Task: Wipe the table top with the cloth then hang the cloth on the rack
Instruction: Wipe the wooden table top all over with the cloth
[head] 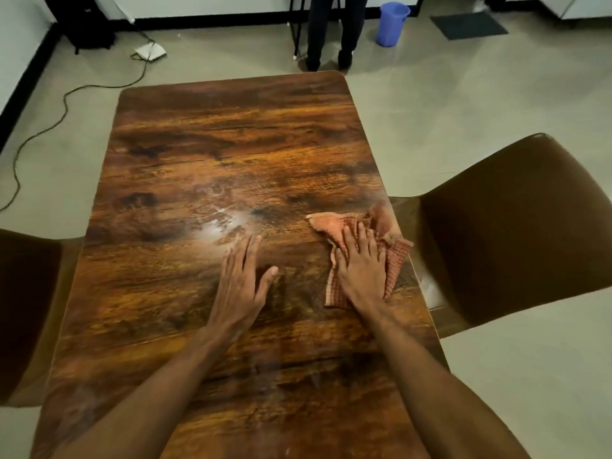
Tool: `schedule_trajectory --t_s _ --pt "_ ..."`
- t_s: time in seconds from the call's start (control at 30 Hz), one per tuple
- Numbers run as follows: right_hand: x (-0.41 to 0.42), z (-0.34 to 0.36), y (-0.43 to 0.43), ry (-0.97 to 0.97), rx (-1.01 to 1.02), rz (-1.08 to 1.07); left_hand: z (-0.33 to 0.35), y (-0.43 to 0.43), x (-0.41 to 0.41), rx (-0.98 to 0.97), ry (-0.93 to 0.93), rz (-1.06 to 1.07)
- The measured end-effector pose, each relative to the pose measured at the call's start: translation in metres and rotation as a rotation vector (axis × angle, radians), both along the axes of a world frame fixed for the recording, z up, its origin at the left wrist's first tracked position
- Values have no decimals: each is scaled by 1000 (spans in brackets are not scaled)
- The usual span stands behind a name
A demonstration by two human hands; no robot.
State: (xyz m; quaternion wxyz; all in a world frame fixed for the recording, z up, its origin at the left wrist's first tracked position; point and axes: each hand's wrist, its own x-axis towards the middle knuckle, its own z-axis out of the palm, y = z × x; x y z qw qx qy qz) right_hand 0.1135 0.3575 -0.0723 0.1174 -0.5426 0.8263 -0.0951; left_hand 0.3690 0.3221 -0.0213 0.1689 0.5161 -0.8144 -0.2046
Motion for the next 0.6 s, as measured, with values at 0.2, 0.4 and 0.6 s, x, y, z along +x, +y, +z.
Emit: schedule_trajectory --t_s 0.2,0.4,0.6 --pt "138 1 52 -46 -1 495 0 39 49 -1 -39 48" --pt "74 3 70 37 27 -55 -6 72 115 24 -1 88" --pt "238 6 127 -22 5 276 -15 117 186 46 30 102"
